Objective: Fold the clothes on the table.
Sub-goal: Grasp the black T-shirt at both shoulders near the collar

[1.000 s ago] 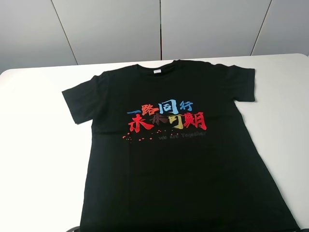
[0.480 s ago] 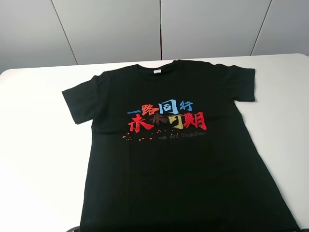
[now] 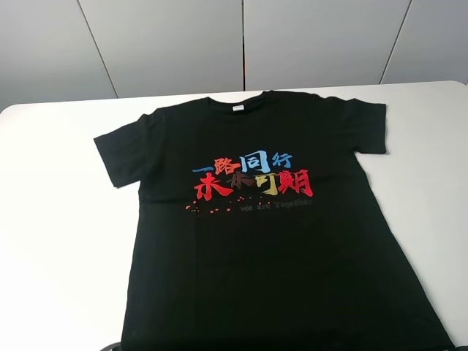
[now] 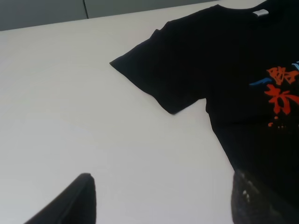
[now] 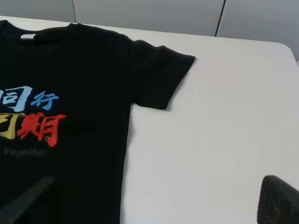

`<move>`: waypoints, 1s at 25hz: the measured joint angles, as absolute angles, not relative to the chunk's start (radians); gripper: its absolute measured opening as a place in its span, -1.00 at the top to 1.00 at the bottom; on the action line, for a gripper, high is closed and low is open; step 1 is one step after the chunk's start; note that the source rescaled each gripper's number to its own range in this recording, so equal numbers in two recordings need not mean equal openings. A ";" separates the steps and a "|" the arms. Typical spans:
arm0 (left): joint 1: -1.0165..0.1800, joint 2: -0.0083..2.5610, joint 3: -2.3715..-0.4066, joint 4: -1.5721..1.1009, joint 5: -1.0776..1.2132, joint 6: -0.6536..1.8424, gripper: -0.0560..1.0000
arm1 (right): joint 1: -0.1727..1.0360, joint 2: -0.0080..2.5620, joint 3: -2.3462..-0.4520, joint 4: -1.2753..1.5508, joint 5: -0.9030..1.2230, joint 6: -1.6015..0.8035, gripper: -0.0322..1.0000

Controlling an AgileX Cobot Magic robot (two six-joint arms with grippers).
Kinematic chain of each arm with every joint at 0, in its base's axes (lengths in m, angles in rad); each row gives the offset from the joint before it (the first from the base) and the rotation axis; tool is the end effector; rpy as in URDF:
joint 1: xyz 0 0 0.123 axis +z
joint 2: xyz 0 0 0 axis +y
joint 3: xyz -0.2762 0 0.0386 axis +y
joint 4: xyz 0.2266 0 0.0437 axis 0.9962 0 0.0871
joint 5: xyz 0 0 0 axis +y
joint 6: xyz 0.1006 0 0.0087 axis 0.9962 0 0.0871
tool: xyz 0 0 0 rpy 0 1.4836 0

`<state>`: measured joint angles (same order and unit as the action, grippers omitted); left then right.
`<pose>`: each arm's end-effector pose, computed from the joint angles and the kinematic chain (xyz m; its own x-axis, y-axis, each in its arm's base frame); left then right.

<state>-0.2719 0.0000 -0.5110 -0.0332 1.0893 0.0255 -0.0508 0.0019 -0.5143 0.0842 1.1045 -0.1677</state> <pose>-0.0113 0.0001 0.2629 -0.4511 0.1363 -0.8820 0.2980 0.9545 -0.0049 -0.0115 0.0082 0.2626 -0.4758 -0.1050 -0.8732 -0.0773 0.9940 -0.0774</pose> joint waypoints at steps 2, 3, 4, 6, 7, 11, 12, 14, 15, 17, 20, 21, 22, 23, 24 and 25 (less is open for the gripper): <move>-0.272 0.000 -0.511 -0.033 1.089 0.026 -0.59 | -0.051 0.002 -0.514 0.079 1.105 -0.168 -0.81; -0.272 0.000 -0.511 -0.033 1.089 0.026 -0.59 | -0.051 0.002 -0.514 0.075 1.105 -0.168 -0.81; -0.272 0.000 -0.511 -0.033 1.089 0.026 -0.59 | -0.051 0.002 -0.514 0.073 1.105 -0.168 -0.81; -0.272 0.000 -0.511 -0.033 1.089 0.026 -0.59 | -0.051 0.002 -0.514 0.071 1.105 -0.168 -0.81; -0.272 0.000 -0.511 -0.033 1.089 0.026 -0.59 | -0.051 0.002 -0.514 0.071 1.105 -0.168 -0.81; -0.272 0.000 -0.511 -0.033 1.089 0.026 -0.59 | -0.051 0.002 -0.514 0.071 1.105 -0.168 -0.81; -0.272 0.000 -0.511 -0.033 1.089 0.026 -0.59 | -0.051 0.002 -0.514 0.071 1.105 -0.168 -0.81; -0.272 0.000 -0.511 -0.033 1.089 0.028 -0.59 | -0.051 0.002 -0.514 0.071 1.105 -0.168 -0.81; -0.272 0.000 -0.511 -0.033 1.089 0.028 -0.59 | -0.051 0.002 -0.514 0.073 1.105 -0.168 -0.81; -0.272 0.000 -0.511 -0.033 1.089 0.028 -0.59 | -0.051 0.002 -0.514 0.073 1.105 -0.168 -0.81; -0.272 0.000 -0.511 -0.033 1.089 0.028 -0.59 | -0.051 0.002 -0.514 0.078 1.105 -0.168 -0.81; -0.272 0.000 -0.511 -0.033 1.089 0.028 -0.59 | -0.051 0.002 -0.514 0.087 1.105 -0.168 -0.81; -0.272 0.000 -0.511 -0.033 1.089 0.028 -0.59 | -0.051 0.002 -0.514 0.091 1.105 -0.168 -0.81; -0.272 0.000 -0.511 -0.033 1.089 0.028 -0.59 | -0.051 0.002 -0.514 0.091 1.105 -0.173 -0.81; -0.272 0.000 -0.511 -0.033 1.089 0.028 -0.59 | -0.051 0.002 -0.514 0.091 1.105 -0.181 -0.81; -0.272 0.000 -0.511 -0.033 1.089 0.028 -0.59 | -0.051 0.002 -0.514 0.091 1.105 -0.196 -0.81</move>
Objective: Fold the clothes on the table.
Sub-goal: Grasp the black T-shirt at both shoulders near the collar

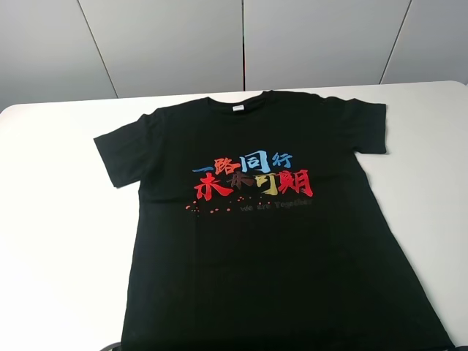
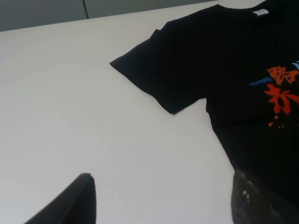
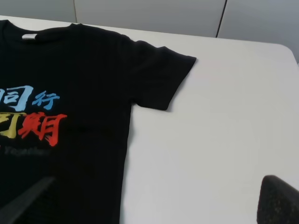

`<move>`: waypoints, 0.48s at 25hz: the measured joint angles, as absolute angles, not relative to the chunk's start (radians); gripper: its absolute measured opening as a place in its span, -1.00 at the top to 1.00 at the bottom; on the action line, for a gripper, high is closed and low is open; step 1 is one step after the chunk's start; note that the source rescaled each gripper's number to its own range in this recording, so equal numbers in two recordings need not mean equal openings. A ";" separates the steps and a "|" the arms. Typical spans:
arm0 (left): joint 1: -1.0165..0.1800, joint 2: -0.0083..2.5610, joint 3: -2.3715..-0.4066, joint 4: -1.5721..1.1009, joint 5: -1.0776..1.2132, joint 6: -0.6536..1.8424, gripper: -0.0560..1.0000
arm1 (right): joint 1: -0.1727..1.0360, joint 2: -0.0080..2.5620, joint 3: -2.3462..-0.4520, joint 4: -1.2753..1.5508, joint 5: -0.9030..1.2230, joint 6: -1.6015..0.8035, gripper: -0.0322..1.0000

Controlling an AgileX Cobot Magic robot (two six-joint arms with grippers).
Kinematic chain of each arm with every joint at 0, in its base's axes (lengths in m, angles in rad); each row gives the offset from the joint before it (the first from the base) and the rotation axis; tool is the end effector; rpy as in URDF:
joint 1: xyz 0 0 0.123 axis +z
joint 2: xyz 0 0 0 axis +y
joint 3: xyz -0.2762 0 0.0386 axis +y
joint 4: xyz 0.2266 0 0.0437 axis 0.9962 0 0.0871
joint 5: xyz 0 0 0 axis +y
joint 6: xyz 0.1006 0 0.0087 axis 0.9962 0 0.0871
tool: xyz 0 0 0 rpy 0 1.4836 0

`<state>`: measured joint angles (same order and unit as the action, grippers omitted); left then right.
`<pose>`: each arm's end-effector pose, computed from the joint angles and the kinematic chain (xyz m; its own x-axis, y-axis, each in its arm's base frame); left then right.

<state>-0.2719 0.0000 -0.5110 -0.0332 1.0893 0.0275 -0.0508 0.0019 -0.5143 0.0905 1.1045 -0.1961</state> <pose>-0.0113 0.0001 0.2629 -0.4505 0.1382 -0.8820 0.2989 0.9543 -0.0032 -0.0115 0.0088 0.2627 -0.4728 -0.1304 -0.8715 -0.0943 0.9908 -0.0971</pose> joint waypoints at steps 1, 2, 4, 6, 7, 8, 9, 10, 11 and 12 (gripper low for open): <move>-0.272 0.000 -0.511 -0.033 1.089 0.028 -0.59 | -0.051 0.002 -0.514 0.091 1.105 -0.217 -0.81; -0.272 0.000 -0.511 -0.033 1.089 0.028 -0.59 | -0.051 0.002 -0.514 0.091 1.105 -0.235 -0.81; -0.272 0.000 -0.511 -0.033 1.089 0.028 -0.59 | -0.051 0.002 -0.514 0.091 1.105 -0.264 -0.81; -0.272 0.003 -0.511 -0.033 1.089 0.028 -0.59 | -0.051 0.002 -0.517 0.091 1.105 -0.274 -0.81; -0.272 0.009 -0.511 -0.033 1.089 0.028 -0.59 | -0.051 0.002 -0.526 0.091 1.105 -0.277 -0.81; -0.272 0.022 -0.511 -0.033 1.088 0.028 -0.59 | -0.051 0.004 -0.538 0.091 1.105 -0.279 -0.81; -0.272 0.042 -0.516 -0.033 1.088 0.028 -0.59 | -0.051 0.013 -0.554 0.091 1.105 -0.279 -0.81; -0.272 0.062 -0.530 -0.033 1.088 0.028 -0.59 | -0.051 0.033 -0.569 0.091 1.105 -0.279 -0.81; -0.272 0.092 -0.547 -0.033 1.088 0.029 -0.56 | -0.051 0.065 -0.590 0.091 1.105 -0.279 -0.81; -0.272 0.127 -0.567 -0.033 1.088 0.034 -0.49 | -0.047 0.096 -0.613 0.091 1.105 -0.279 -0.81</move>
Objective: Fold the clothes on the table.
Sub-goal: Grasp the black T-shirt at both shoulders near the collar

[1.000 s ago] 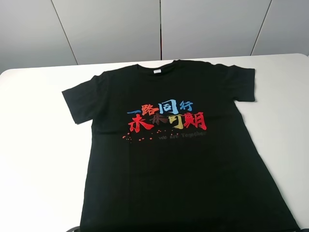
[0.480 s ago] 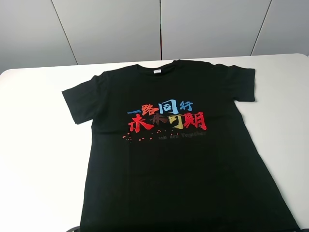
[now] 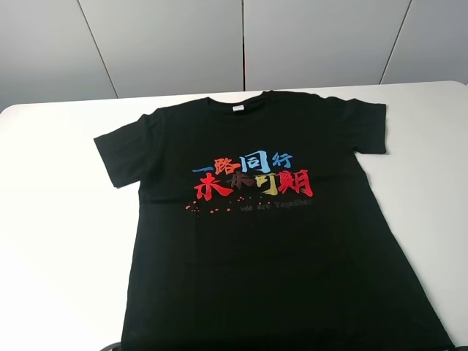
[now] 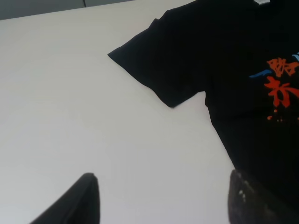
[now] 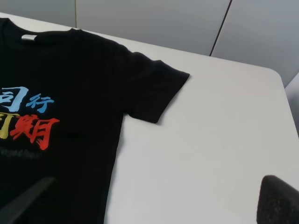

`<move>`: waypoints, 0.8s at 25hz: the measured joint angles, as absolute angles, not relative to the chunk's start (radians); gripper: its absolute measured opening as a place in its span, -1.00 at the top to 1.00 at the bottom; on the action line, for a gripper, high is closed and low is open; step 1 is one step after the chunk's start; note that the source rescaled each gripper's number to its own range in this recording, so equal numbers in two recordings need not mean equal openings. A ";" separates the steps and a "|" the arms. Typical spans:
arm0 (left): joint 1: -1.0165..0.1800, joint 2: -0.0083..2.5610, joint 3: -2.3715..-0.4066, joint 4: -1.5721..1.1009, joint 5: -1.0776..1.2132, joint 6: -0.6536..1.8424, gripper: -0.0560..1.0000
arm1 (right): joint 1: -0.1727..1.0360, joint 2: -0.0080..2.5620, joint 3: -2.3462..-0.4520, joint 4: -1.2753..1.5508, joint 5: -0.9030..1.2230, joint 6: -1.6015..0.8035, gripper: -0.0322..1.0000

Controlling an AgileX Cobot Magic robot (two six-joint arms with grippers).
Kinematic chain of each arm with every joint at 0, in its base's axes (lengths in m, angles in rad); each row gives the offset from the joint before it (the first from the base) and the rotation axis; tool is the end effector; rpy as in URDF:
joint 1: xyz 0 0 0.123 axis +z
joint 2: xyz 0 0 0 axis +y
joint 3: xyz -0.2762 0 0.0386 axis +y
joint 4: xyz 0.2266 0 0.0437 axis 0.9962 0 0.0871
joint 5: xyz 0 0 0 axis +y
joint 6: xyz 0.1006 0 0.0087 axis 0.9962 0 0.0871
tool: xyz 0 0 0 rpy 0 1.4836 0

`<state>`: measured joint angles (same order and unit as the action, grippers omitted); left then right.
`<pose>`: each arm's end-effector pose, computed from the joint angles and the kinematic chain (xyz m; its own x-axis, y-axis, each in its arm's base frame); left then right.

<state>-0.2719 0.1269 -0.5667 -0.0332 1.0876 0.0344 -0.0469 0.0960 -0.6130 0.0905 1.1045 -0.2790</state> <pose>0.0019 -0.0036 0.2785 -0.5063 0.1609 -0.8472 0.3021 0.9533 0.0004 -0.0071 0.0085 0.2897 -0.4585 -0.2139 -0.8625 -0.1361 0.9760 -0.1697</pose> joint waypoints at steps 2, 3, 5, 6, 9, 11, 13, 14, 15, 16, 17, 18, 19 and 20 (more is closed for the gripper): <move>-0.272 0.202 -0.603 -0.035 1.088 0.066 -0.28 | -0.038 0.194 -0.660 0.076 1.109 -0.292 -0.81; -0.272 0.247 -0.621 -0.035 1.088 0.086 -0.17 | -0.036 0.254 -0.687 0.060 1.114 -0.298 -0.81; -0.272 0.329 -0.648 -0.035 1.081 0.135 -0.09 | -0.032 0.375 -0.734 0.023 1.123 -0.305 -0.82; -0.272 0.370 -0.657 -0.035 1.064 0.161 -0.12 | -0.032 0.444 -0.755 0.000 1.123 -0.308 -0.82; -0.272 0.479 -0.671 -0.037 0.965 0.214 -0.38 | -0.032 0.635 -0.807 -0.028 1.095 -0.348 -0.82; -0.272 0.552 -0.672 -0.041 0.870 0.228 -0.56 | -0.032 0.757 -0.847 -0.034 1.064 -0.382 -0.82; -0.272 0.626 -0.672 -0.041 0.771 0.235 -0.63 | -0.032 0.889 -0.888 -0.024 1.022 -0.424 -0.82; -0.272 0.671 -0.674 -0.041 0.734 0.238 -0.64 | -0.032 0.943 -0.911 -0.005 1.009 -0.458 -0.82; -0.272 0.719 -0.676 -0.041 0.709 0.240 -0.65 | -0.032 1.008 -0.933 0.017 0.993 -0.493 -0.82; -0.272 0.760 -0.680 -0.043 0.686 0.253 -0.65 | -0.032 1.071 -0.952 0.047 0.985 -0.547 -0.82; -0.272 0.811 -0.689 -0.045 0.669 0.270 -0.65 | -0.032 1.134 -0.973 0.078 0.980 -0.611 -0.82; -0.275 0.864 -0.703 -0.047 0.662 0.284 -0.65 | -0.030 1.183 -0.993 0.101 0.978 -0.678 -0.82; -0.285 0.919 -0.718 -0.047 0.654 0.295 -0.65 | -0.023 1.240 -1.010 0.120 0.974 -0.730 -0.82; -0.301 0.966 -0.740 -0.049 0.649 0.303 -0.65 | -0.012 1.294 -1.029 0.126 0.967 -0.784 -0.82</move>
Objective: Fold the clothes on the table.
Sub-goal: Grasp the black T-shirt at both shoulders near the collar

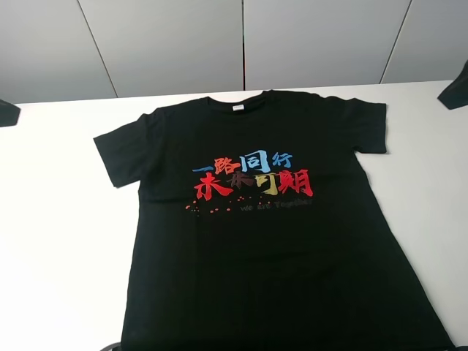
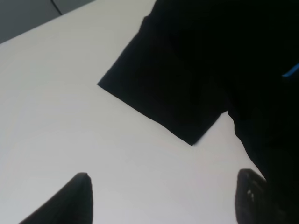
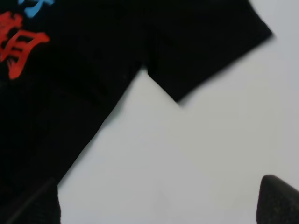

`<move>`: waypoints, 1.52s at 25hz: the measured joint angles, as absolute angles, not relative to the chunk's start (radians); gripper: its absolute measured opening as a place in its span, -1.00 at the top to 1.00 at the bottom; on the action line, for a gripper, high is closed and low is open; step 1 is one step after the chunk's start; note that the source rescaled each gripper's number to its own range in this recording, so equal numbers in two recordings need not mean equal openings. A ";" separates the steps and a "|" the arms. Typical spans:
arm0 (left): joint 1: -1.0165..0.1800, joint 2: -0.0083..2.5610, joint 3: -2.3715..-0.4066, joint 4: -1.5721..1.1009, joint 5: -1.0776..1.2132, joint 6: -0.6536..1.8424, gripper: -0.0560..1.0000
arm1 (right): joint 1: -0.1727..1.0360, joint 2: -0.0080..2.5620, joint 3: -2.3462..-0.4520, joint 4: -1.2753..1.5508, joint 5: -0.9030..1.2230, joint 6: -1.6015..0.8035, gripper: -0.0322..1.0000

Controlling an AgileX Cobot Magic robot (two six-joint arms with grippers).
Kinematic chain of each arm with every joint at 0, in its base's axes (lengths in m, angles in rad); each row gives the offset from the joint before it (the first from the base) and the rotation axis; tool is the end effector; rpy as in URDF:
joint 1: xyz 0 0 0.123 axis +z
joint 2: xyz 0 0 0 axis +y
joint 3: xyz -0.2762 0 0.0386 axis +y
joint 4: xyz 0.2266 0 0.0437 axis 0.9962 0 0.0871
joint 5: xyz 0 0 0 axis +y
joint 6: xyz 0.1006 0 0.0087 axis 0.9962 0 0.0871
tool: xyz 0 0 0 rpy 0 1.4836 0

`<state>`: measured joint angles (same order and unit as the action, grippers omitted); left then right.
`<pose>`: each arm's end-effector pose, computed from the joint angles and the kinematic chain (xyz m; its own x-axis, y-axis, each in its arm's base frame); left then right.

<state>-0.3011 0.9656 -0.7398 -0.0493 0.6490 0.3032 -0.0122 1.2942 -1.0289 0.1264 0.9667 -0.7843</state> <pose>0.1676 -0.0552 0.2924 -0.5704 0.4502 -0.6870 0.4820 0.8607 0.1638 0.2337 0.0076 0.2907 -0.6677 -0.6419 -0.3770 -0.6176 0.7604 -0.2009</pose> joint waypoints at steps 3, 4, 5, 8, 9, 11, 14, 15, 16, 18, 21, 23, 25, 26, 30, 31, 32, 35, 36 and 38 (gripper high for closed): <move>-0.365 1.129 -0.818 -0.031 0.647 0.327 -0.56 | 0.027 1.435 -1.065 0.137 0.915 -0.928 -0.82; -0.389 1.188 -0.850 -0.020 0.650 0.345 -0.49 | 0.037 1.480 -1.072 0.139 0.891 -0.973 -0.82; -0.411 1.246 -0.884 -0.013 0.660 0.357 -0.40 | 0.046 1.515 -1.074 0.139 0.872 -1.013 -0.82; -0.457 1.403 -0.987 0.005 0.692 0.379 -0.24 | 0.070 1.626 -1.074 0.106 0.849 -1.082 -0.82; -0.464 1.456 -1.015 0.007 0.703 0.386 -0.24 | 0.076 1.653 -1.074 0.084 0.849 -1.091 -0.82; -0.477 1.549 -1.074 0.007 0.737 0.393 -0.32 | 0.086 1.707 -1.074 0.015 0.852 -1.101 -0.82; -0.486 1.676 -1.118 0.005 0.778 0.421 -0.48 | 0.106 1.767 -1.074 -0.066 0.857 -1.111 -0.82; -0.490 1.716 -1.125 0.005 0.784 0.436 -0.51 | 0.112 1.786 -1.074 -0.089 0.857 -1.113 -0.82; -0.491 1.754 -1.128 0.005 0.790 0.451 -0.52 | 0.124 1.802 -1.074 -0.111 0.857 -1.116 -0.82; -0.498 1.822 -1.128 0.007 0.806 0.470 -0.53 | 0.153 1.839 -1.074 -0.167 0.854 -1.116 -0.82; -0.514 1.911 -1.129 0.045 0.817 0.479 -0.53 | 0.213 1.881 -1.075 -0.229 0.833 -1.116 -0.82; -0.538 1.950 -1.129 0.074 0.820 0.483 -0.53 | 0.248 1.905 -1.075 -0.246 0.809 -1.113 -0.82; -0.564 1.965 -1.129 0.098 0.820 0.498 -0.53 | 0.276 1.930 -1.075 -0.254 0.787 -1.111 -0.82; -0.580 1.968 -1.129 0.110 0.820 0.508 -0.53 | 0.289 1.941 -1.076 -0.261 0.781 -1.105 -0.82; -0.628 1.969 -1.131 0.162 0.815 0.541 -0.53 | 0.321 1.979 -1.077 -0.275 0.747 -1.096 -0.82; -0.631 1.969 -1.136 0.174 0.815 0.544 -0.53 | 0.323 1.986 -1.077 -0.275 0.741 -1.093 -0.82; -0.633 1.969 -1.140 0.185 0.815 0.544 -0.53 | 0.325 1.991 -1.077 -0.277 0.736 -1.091 -0.82; -0.634 1.969 -1.155 0.200 0.811 0.547 -0.53 | 0.325 1.997 -1.077 -0.277 0.719 -1.089 -0.82; -0.634 1.969 -1.163 0.205 0.811 0.547 -0.53 | 0.325 1.998 -1.077 -0.277 0.714 -1.087 -0.82; -0.634 1.969 -1.181 0.207 0.811 0.549 -0.53 | 0.325 1.998 -1.077 -0.277 0.699 -1.087 -0.81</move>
